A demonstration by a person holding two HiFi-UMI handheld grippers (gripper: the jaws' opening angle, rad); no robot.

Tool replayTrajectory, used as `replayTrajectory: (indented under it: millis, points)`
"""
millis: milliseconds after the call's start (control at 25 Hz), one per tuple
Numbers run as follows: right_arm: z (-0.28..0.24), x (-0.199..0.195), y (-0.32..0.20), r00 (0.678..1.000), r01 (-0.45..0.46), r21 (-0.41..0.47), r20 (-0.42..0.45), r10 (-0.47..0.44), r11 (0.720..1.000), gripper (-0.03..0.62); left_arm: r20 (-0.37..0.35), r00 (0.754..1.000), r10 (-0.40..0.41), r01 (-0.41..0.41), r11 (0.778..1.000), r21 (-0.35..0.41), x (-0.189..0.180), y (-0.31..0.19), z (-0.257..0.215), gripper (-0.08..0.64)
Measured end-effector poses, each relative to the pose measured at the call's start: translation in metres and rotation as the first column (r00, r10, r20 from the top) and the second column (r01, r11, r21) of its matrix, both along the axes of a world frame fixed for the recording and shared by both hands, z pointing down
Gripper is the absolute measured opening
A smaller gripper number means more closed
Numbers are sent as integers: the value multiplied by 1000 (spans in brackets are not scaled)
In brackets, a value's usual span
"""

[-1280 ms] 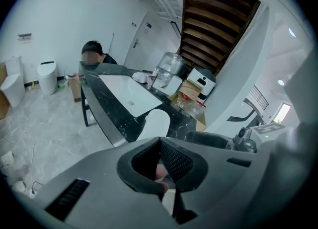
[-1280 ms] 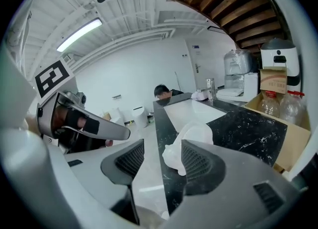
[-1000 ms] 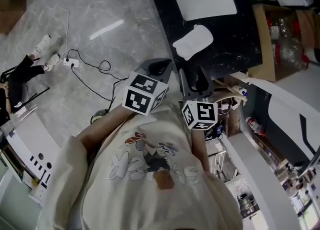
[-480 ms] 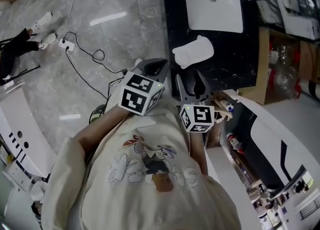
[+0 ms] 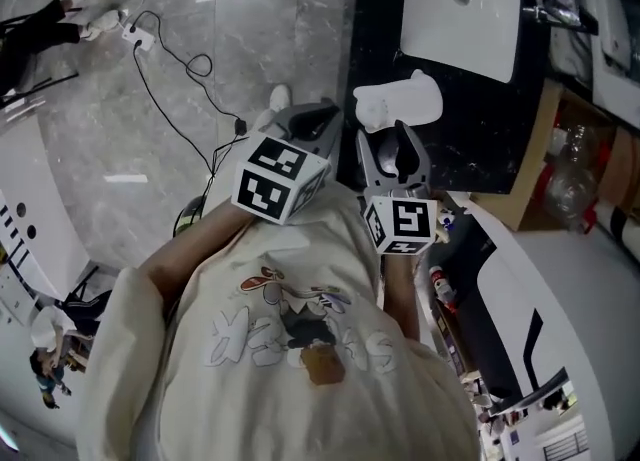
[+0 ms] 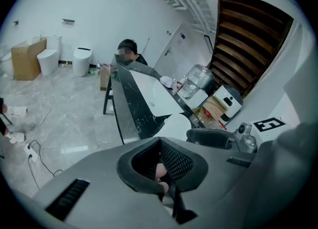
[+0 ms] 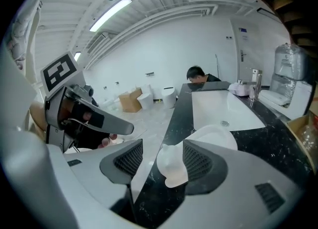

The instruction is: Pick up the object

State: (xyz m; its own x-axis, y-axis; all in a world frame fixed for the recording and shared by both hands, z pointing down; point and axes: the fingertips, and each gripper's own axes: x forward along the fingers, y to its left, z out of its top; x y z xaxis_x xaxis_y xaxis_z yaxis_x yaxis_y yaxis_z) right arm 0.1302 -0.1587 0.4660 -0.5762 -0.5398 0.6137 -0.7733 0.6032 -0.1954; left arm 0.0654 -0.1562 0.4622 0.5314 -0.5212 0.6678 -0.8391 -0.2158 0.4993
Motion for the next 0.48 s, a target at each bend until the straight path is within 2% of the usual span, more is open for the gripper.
replayTrajectory:
  millis: [200,360,480]
  points:
    - [14,-6,1,996,88,-27,-11,-88,996,245,22,1000,-10,9,1000,22,1,-4,2,14]
    - [25,-10,1,989,135,-25,-48,-136,990,253,35,998,-47,47,999,-5,-7,0,10,14]
    - [32,-12,-3,986,157,-22,-56,-158,987,253,41,996,-79,78,997,5,-13,-4,16,14]
